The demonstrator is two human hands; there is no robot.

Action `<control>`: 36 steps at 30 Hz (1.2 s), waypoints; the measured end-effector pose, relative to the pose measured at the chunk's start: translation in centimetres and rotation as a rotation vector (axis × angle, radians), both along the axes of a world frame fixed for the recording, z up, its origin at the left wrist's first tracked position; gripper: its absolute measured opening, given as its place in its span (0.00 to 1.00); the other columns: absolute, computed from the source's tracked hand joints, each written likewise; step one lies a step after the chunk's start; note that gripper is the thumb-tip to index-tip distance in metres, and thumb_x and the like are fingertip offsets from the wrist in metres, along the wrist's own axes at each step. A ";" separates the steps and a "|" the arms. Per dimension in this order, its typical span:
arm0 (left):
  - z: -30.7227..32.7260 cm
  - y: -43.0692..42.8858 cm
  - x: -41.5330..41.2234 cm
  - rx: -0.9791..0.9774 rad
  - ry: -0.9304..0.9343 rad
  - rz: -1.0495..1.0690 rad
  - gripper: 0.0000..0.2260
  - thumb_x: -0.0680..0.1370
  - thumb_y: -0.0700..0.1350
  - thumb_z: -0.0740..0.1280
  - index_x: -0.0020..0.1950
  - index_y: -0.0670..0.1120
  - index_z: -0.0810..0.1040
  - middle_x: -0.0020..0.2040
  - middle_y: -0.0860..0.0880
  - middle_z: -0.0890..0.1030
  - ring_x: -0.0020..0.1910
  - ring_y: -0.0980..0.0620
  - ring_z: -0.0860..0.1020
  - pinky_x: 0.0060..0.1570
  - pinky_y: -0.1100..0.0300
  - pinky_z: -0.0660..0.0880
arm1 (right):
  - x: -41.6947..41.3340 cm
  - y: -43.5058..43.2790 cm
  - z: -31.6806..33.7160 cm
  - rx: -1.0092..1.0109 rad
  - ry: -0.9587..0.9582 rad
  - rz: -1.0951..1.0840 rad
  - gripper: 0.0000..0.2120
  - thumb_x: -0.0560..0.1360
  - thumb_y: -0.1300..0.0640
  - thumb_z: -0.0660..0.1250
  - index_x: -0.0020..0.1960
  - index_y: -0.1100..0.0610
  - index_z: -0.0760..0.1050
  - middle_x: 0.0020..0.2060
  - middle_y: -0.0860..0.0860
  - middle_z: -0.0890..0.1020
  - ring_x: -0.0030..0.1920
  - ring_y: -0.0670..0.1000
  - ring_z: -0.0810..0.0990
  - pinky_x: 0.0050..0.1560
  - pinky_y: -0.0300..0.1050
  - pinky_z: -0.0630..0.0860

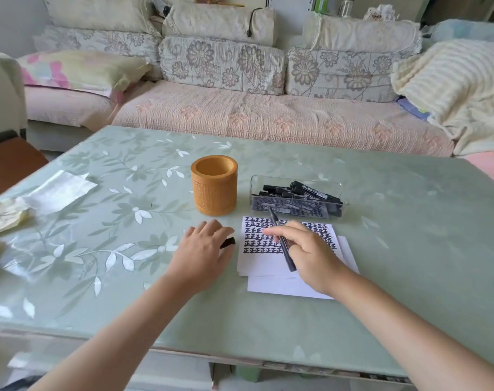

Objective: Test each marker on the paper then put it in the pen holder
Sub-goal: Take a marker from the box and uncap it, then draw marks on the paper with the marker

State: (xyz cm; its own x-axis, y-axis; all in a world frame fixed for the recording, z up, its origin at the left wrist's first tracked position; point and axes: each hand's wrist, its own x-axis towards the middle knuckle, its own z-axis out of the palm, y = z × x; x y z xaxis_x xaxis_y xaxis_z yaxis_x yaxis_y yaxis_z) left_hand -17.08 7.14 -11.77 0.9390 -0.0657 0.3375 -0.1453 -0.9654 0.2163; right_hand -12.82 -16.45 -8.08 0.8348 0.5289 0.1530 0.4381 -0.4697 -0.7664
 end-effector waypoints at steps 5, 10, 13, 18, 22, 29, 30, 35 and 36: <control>0.5 0.2 -1.3 -0.092 -0.139 -0.215 0.08 0.78 0.46 0.62 0.53 0.51 0.79 0.48 0.53 0.76 0.46 0.50 0.74 0.46 0.53 0.72 | 0.0 0.9 -1.4 -0.064 -0.047 0.068 0.36 0.70 0.77 0.54 0.69 0.47 0.72 0.49 0.52 0.72 0.42 0.47 0.70 0.45 0.35 0.67; -0.3 0.7 -2.4 -0.119 -0.078 -0.358 0.08 0.77 0.49 0.65 0.55 0.54 0.81 0.52 0.55 0.78 0.50 0.52 0.76 0.49 0.54 0.74 | -0.3 2.1 -1.5 0.176 -0.116 -0.011 0.05 0.79 0.58 0.67 0.52 0.49 0.78 0.43 0.46 0.79 0.41 0.47 0.76 0.43 0.39 0.72; -0.5 0.7 -2.6 -0.114 -0.050 -0.371 0.08 0.78 0.52 0.65 0.55 0.56 0.82 0.54 0.57 0.78 0.52 0.54 0.75 0.51 0.56 0.73 | -0.6 2.9 -0.8 0.329 0.087 -0.022 0.11 0.80 0.60 0.62 0.58 0.48 0.76 0.38 0.50 0.79 0.35 0.48 0.76 0.36 0.36 0.71; -0.5 0.6 -2.4 -0.076 -0.019 -0.389 0.11 0.77 0.58 0.65 0.55 0.57 0.82 0.55 0.58 0.77 0.52 0.54 0.74 0.51 0.60 0.73 | -0.4 3.9 -1.6 0.362 0.249 -0.108 0.08 0.75 0.66 0.67 0.50 0.54 0.77 0.36 0.52 0.81 0.32 0.51 0.78 0.30 0.41 0.72; -0.6 0.5 -2.6 -0.090 -0.046 -0.385 0.11 0.77 0.59 0.64 0.54 0.57 0.82 0.54 0.59 0.78 0.53 0.53 0.75 0.50 0.58 0.74 | 0.2 4.2 -3.0 0.274 0.202 -0.157 0.07 0.70 0.60 0.70 0.37 0.52 0.73 0.26 0.50 0.77 0.25 0.50 0.72 0.29 0.44 0.68; -0.8 0.5 -2.6 -0.100 -0.040 -0.381 0.12 0.77 0.60 0.63 0.54 0.57 0.81 0.55 0.60 0.78 0.53 0.54 0.74 0.51 0.58 0.74 | 0.6 4.0 -3.5 0.247 0.149 -0.068 0.08 0.67 0.59 0.71 0.36 0.57 0.71 0.29 0.52 0.76 0.30 0.48 0.72 0.32 0.45 0.66; -0.8 0.5 -2.5 -0.104 -0.040 -0.377 0.12 0.77 0.59 0.64 0.54 0.57 0.81 0.55 0.60 0.78 0.53 0.54 0.74 0.51 0.58 0.73 | 0.5 4.0 -3.6 0.248 0.135 -0.068 0.08 0.66 0.59 0.71 0.35 0.57 0.71 0.29 0.55 0.76 0.30 0.49 0.72 0.32 0.45 0.66; -0.8 0.4 -2.5 -0.114 -0.037 -0.365 0.11 0.76 0.59 0.64 0.53 0.57 0.81 0.54 0.61 0.78 0.53 0.53 0.75 0.51 0.58 0.74 | 0.5 3.9 -3.8 0.223 0.112 -0.052 0.08 0.67 0.59 0.70 0.35 0.57 0.71 0.31 0.57 0.77 0.31 0.49 0.72 0.34 0.46 0.67; -0.7 0.3 -2.5 -0.115 -0.037 -0.362 0.11 0.76 0.59 0.64 0.53 0.57 0.81 0.54 0.61 0.78 0.54 0.53 0.75 0.50 0.57 0.74 | 0.6 3.9 -3.8 0.220 0.106 -0.052 0.08 0.67 0.59 0.70 0.35 0.56 0.71 0.31 0.57 0.77 0.32 0.48 0.72 0.34 0.46 0.67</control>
State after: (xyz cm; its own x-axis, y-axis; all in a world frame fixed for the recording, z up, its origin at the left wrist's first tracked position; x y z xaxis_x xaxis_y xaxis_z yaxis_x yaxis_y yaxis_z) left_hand -19.55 7.48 -12.49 0.8490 -0.3509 0.3950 -0.4824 -0.8198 0.3086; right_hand -12.25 -12.58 -11.92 0.8776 0.4483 0.1695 0.3291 -0.3066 -0.8931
